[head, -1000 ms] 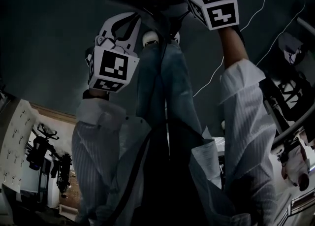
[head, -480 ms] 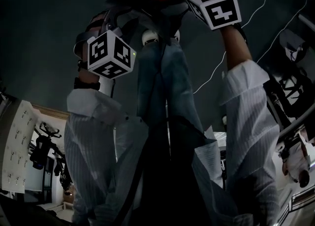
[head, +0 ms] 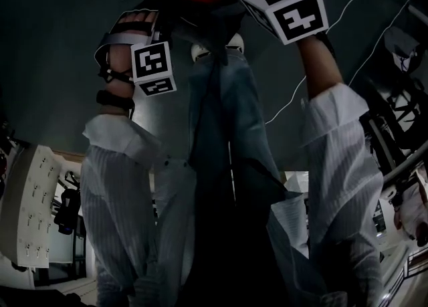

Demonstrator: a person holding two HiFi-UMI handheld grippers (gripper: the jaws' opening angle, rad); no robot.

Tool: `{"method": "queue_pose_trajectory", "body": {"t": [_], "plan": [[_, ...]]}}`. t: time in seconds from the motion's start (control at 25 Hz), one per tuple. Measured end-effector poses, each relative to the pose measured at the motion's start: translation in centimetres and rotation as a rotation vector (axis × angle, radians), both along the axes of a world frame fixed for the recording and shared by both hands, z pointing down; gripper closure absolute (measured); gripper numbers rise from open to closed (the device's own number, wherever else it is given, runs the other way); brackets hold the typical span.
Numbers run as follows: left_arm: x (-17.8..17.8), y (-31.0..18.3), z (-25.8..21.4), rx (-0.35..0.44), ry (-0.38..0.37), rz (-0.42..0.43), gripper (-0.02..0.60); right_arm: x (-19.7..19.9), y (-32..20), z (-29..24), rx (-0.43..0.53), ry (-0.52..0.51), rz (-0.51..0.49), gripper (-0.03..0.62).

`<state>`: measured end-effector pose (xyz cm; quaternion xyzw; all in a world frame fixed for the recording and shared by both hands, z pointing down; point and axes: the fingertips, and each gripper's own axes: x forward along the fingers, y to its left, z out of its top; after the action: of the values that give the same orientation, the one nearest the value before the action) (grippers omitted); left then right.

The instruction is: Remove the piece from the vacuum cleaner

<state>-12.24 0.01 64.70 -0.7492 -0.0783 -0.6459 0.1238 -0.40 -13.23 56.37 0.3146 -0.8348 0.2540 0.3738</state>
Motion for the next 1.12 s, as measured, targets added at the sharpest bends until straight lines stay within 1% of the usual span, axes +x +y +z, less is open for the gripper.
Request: {"method": "queue_pose_trajectory", "body": {"t": [0.12,0.16,0.24,0.28,0.36,0.56,0.68,0.76,0.92,1.12], "plan": [[0.0,-0.1,0.7,0.033,-0.018,0.029,0.404,0.1,0.0,0.1,0.002,-0.01,0.008,0.434],[-0.2,-0.1,0.7,0.041,-0.022,0.037,0.454,0.0,0.0,0.0,0.002,-0.013,0.011,0.433],[-0.8,0.2,0.5,0.039,-0.029,0.045,0.535,-0.2,0.0,-0.1,0.001,-0.013,0.016,0.433],[-1.1,0.4,0.5,0.029,-0.031,0.042,0.563,-0.4,0.0,-0.2,0.0,-0.011,0.019,0.433],[-1.8,1.1,0.4,0.0,-0.031,0.041,0.568,-0.7,-0.2,-0.3,-0.002,-0.001,0.028,0.43],[-2.5,2.8,0.5,-0.053,-0.03,0.073,0.569,-1.0,-0.2,-0.2,-0.001,0.037,0.034,0.428],[-2.3,3.3,0.5,-0.049,-0.049,0.121,0.569,-0.6,0.0,-0.1,-0.006,0.046,0.033,0.428],[-2.2,3.6,0.5,-0.041,-0.059,0.135,0.569,-0.5,0.1,0.0,-0.009,0.048,0.035,0.428],[-3.0,4.2,0.4,-0.044,-0.059,0.107,0.569,-0.9,0.4,0.1,-0.015,0.05,0.036,0.424],[-3.7,4.7,0.4,-0.048,-0.054,0.028,0.569,-1.2,0.6,0.4,-0.049,0.032,0.064,0.414]]}}
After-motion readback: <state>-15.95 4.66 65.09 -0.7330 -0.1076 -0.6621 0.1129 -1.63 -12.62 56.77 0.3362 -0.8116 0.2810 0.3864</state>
